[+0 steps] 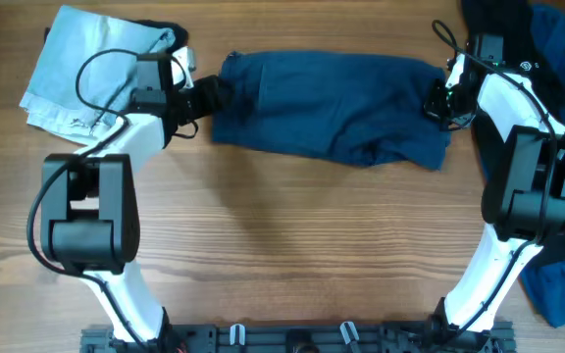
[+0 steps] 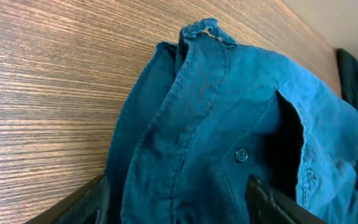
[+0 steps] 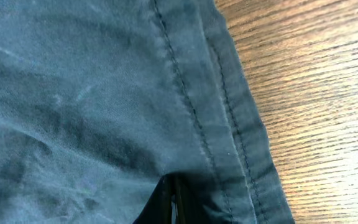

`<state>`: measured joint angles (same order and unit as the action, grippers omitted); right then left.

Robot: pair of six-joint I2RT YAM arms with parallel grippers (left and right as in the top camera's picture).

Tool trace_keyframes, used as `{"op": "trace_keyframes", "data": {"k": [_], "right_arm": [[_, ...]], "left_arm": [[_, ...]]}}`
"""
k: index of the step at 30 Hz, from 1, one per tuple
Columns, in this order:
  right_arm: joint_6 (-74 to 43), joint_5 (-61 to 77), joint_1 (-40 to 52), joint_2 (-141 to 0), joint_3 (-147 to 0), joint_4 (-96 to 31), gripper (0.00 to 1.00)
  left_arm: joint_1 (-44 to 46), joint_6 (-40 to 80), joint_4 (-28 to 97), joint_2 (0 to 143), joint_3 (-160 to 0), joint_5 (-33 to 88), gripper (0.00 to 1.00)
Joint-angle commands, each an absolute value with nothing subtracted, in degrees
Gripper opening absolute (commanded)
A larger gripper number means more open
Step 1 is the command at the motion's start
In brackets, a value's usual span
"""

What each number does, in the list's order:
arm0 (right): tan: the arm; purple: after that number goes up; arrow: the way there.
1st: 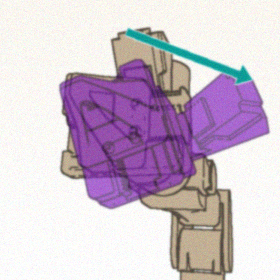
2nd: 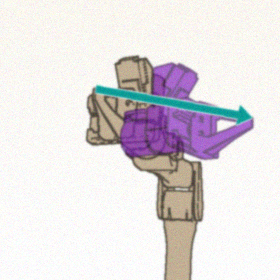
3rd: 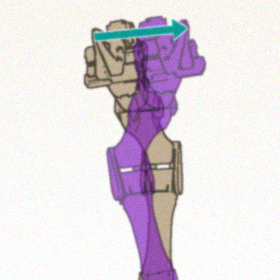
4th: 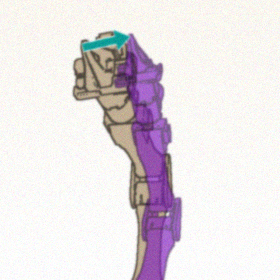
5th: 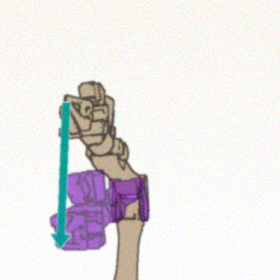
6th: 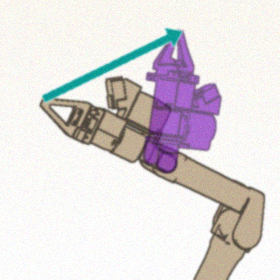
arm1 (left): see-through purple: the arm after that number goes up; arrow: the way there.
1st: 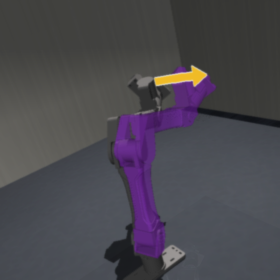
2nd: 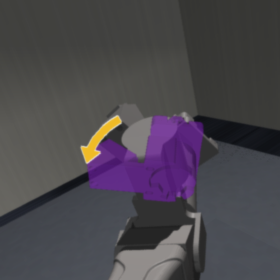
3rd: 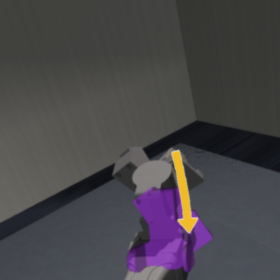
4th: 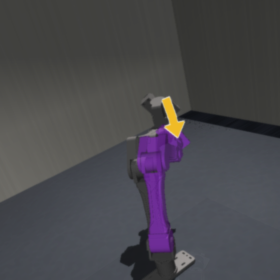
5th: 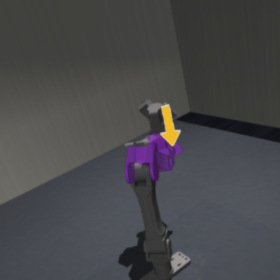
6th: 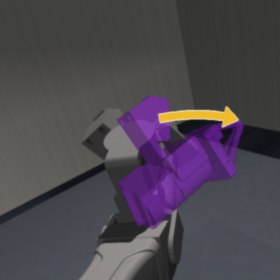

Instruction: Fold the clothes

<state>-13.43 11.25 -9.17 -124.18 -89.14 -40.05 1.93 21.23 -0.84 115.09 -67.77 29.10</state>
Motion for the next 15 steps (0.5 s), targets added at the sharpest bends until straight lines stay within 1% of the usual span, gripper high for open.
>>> {"op": "trace_keyframes", "data": {"k": [1,6,10,15], "right_arm": [[-13.0,9.7,-8.8,-125.3,-88.6,-40.4,0.04],[-13.0,8.3,-8.8,-125.3,-88.6,-41.2,0.04],[-13.0,8.2,-8.8,-125.3,-88.6,-41.3,0.04],[-13.1,7.0,-8.8,-125.3,-88.6,-41.5,0.04]], "left_arm": [[-0.6,18.7,-0.7,119.0,-67.6,33.7,0.64],[-1.4,18.3,-0.6,122.0,-67.6,33.9,0.62],[-1.1,18.4,-0.7,122.8,-67.6,36.2,0.56],[3.1,18.4,-4.1,123.7,-67.6,37.1,0.5]]}}
